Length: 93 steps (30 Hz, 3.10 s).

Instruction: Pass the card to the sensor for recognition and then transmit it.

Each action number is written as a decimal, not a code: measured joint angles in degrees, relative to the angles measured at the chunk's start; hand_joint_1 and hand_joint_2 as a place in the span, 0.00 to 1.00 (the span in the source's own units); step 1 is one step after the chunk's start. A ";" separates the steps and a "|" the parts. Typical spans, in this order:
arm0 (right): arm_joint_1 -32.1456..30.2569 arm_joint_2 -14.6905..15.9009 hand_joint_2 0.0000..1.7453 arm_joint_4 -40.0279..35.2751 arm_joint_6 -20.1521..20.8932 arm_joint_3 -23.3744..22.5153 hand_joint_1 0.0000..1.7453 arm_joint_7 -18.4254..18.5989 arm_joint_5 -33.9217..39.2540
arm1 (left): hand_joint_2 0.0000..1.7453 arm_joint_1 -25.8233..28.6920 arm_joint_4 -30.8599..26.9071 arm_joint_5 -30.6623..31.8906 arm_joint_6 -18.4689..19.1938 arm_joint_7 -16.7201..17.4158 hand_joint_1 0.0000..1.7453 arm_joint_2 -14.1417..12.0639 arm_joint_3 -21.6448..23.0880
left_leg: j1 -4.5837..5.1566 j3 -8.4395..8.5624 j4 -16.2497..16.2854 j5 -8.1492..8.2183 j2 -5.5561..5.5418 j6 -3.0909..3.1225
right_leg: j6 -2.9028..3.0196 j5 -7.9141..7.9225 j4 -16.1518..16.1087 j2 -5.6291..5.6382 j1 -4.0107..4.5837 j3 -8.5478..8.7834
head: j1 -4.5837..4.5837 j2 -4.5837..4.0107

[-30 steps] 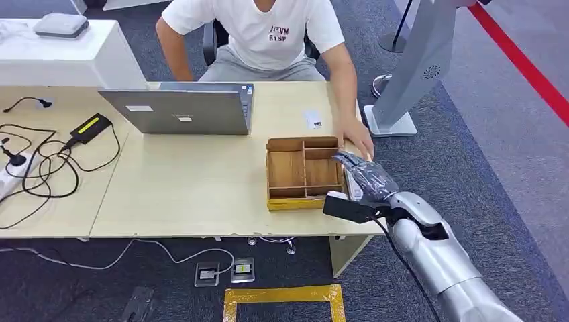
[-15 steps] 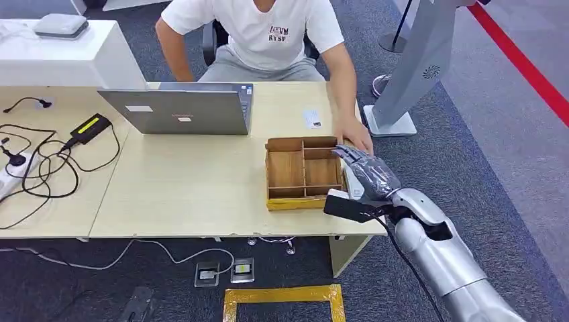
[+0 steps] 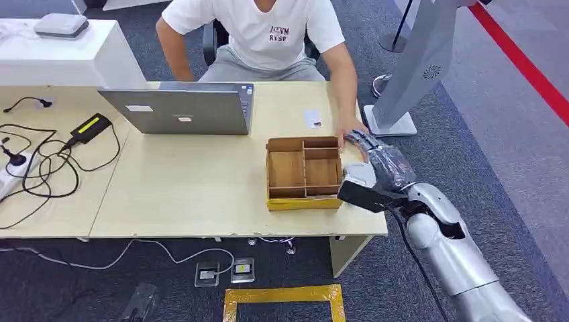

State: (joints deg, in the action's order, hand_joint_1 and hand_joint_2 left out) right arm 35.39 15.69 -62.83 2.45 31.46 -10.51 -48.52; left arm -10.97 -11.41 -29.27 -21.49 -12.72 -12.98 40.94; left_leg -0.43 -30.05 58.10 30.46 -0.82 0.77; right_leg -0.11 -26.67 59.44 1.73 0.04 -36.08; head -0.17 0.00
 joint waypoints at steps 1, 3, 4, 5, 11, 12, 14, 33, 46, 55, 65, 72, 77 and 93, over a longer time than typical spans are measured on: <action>-0.01 0.15 1.00 -0.46 -0.18 -0.62 0.00 0.11 0.24 | 0.00 -0.04 0.00 0.11 -0.02 0.00 0.00 0.00 0.00 | 0.00 0.01 0.00 0.00 0.00 0.00 | 0.00 0.00 0.00 0.00 0.00 -0.01 | -0.02 0.00; -0.10 0.50 1.00 -1.34 -0.09 -1.82 0.00 -0.04 0.44 | 0.00 -0.18 0.00 0.52 -0.04 0.00 0.00 0.00 0.00 | 0.00 0.00 0.00 0.00 0.00 0.00 | 0.00 0.00 0.00 0.00 0.00 0.00 | 0.00 0.00; -0.11 0.59 1.00 -1.58 1.05 -2.28 0.00 -0.99 0.50 | 0.00 -0.29 0.00 0.74 -0.02 0.00 0.00 0.02 0.02 | 0.00 0.00 0.00 0.00 0.00 0.00 | 0.00 0.00 0.00 0.00 0.00 0.00 | -0.02 0.00; -0.22 0.61 1.00 -1.80 2.79 -2.30 0.00 -2.09 0.35 | 0.00 -0.45 0.00 1.22 0.06 0.00 0.00 0.02 0.07 | -0.02 0.01 0.00 0.00 0.00 0.00 | 0.00 0.00 0.00 0.00 0.01 0.00 | 0.00 0.00; -4.58 -2.82 1.00 -4.29 4.59 -0.40 0.00 -0.87 -3.85 | 0.00 -2.22 0.00 2.45 0.33 0.57 0.00 0.13 0.24 | -0.07 -0.04 0.00 0.00 0.04 0.00 | 0.00 0.00 0.04 0.01 0.01 -0.04 | 0.02 0.00; -4.60 -3.43 1.00 -4.38 4.46 0.13 0.00 -0.87 -4.06 | 0.00 -2.38 0.00 2.45 0.33 0.59 0.00 0.20 0.26 | -0.07 -0.03 0.00 0.00 0.03 0.00 | 0.01 0.00 0.06 0.00 0.02 -0.04 | 0.02 0.00; -4.59 -4.35 1.00 -4.38 3.94 0.96 0.00 -1.03 -4.26 | 0.00 -2.41 0.00 2.43 0.24 0.59 0.00 0.37 0.28 | -0.07 -0.03 0.00 0.00 -0.01 -0.01 | 0.02 -0.01 0.08 -0.02 0.05 -0.03 | -0.02 0.00; -4.54 -8.50 1.00 -4.20 2.19 4.89 0.00 -2.10 -3.60 | 0.00 -2.38 0.00 2.32 0.17 0.59 0.00 0.63 0.33 | -0.04 -0.04 0.00 -0.01 -0.01 -0.01 | 0.02 -0.01 0.09 -0.02 0.02 -0.03 | -0.02 0.00; -4.71 -9.84 1.00 -7.09 5.79 7.93 0.00 -2.43 -1.10 | 0.00 -2.24 0.00 2.12 0.07 0.15 0.00 0.85 0.33 | -0.05 -0.04 -0.01 -0.01 0.00 -0.01 | 0.03 -0.02 0.10 -0.01 0.03 -0.04 | 0.00 0.00; -4.71 -10.65 1.00 -1.88 0.61 10.97 0.00 -0.59 -5.25 | 0.00 -1.40 0.00 1.66 0.07 -0.09 0.00 0.87 0.31 | -0.05 -0.05 -0.01 0.00 -0.01 -0.01 | 0.03 -0.02 0.10 -0.02 0.02 -0.04 | -0.02 0.00; -4.63 -11.08 1.00 3.23 -1.86 11.97 0.00 1.36 -7.43 | 0.00 -0.62 0.00 1.29 0.04 -0.13 0.00 0.92 0.31 | -0.05 -0.06 -0.01 0.00 -0.01 -0.01 | 0.03 -0.02 0.10 -0.02 0.02 -0.05 | -0.02 0.00; -4.46 -11.17 1.00 4.92 -1.92 12.57 0.00 1.40 -7.47 | 0.00 -0.42 0.00 1.29 0.02 -0.13 0.00 0.94 0.31 | -0.05 -0.06 -0.01 0.00 -0.01 -0.01 | 0.03 -0.02 0.09 -0.02 0.02 -0.05 | -0.02 0.00; -4.18 -11.56 1.00 6.53 -2.23 13.31 0.00 1.64 -7.93 | 0.00 -0.34 0.00 1.27 0.04 -0.13 0.00 0.94 0.31 | -0.05 -0.06 -0.01 0.00 -0.01 -0.01 | 0.03 -0.02 0.10 -0.02 0.02 -0.05 | -0.02 0.00; -2.22 -12.00 1.00 13.29 -9.64 13.53 0.00 7.43 -13.31 | 0.00 0.05 0.00 1.31 -0.15 -0.13 0.00 0.98 0.31 | -0.04 -0.05 -0.01 0.00 0.00 -0.01 | 0.03 -0.02 0.09 -0.01 0.02 -0.06 | 0.00 0.00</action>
State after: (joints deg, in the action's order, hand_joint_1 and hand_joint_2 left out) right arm 33.17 3.69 -49.55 -7.20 44.98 -3.08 -61.83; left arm -10.92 -11.41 -27.95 -21.64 -12.85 -12.00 41.24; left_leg -0.47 -30.10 58.10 30.46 -0.83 0.76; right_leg -0.07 -26.69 59.52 1.72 0.07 -36.15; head -0.17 0.00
